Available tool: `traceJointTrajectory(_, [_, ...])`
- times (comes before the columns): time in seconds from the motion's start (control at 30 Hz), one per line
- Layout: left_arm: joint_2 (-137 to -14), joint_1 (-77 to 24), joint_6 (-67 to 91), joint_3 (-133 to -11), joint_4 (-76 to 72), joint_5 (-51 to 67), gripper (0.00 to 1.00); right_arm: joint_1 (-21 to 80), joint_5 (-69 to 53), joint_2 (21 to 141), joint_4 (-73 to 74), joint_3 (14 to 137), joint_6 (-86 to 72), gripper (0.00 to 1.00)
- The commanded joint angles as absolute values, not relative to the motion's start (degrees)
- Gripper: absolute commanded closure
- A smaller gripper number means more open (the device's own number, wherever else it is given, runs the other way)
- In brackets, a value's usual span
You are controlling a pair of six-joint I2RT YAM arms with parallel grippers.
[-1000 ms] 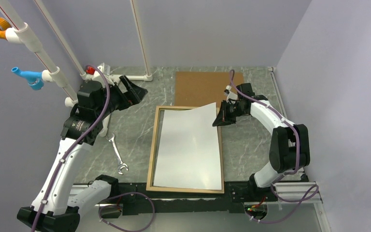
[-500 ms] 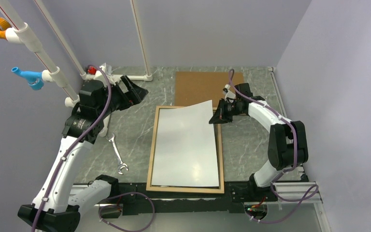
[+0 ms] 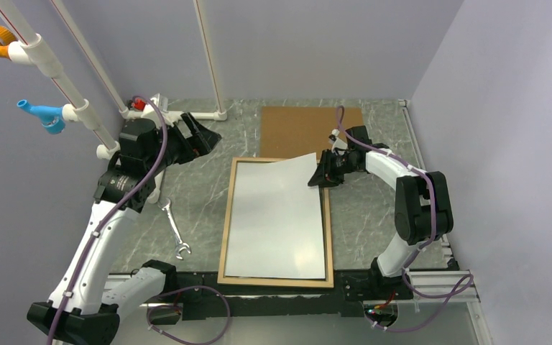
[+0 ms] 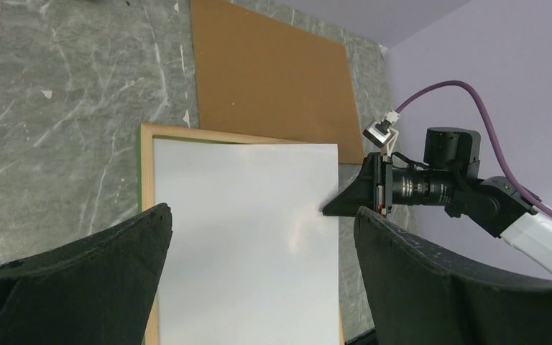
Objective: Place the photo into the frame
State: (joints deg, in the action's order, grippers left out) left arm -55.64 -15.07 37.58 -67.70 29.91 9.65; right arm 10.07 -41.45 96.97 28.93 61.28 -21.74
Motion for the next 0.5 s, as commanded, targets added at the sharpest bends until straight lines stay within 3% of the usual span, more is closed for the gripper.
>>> traceJointTrajectory(0.0, [-55.79,-15.09,36.69,-67.32,29.52,10.81,0.01,10.27,-40.59,96.03,29.39,63.07,-20.24,0.63])
traceJointTrajectory(0.27, [-56.03,-15.1,36.54,-67.43,30.21,10.64,0.01,10.3,-36.55,94.38,31.87,64.59,-19.28,0.35])
traceJointTrajectory(0.47, [-56.56,-15.07,36.19,-67.42,31.12,10.11,0.01,10.23,-30.89,92.74,34.15,65.21,-17.93,0.27])
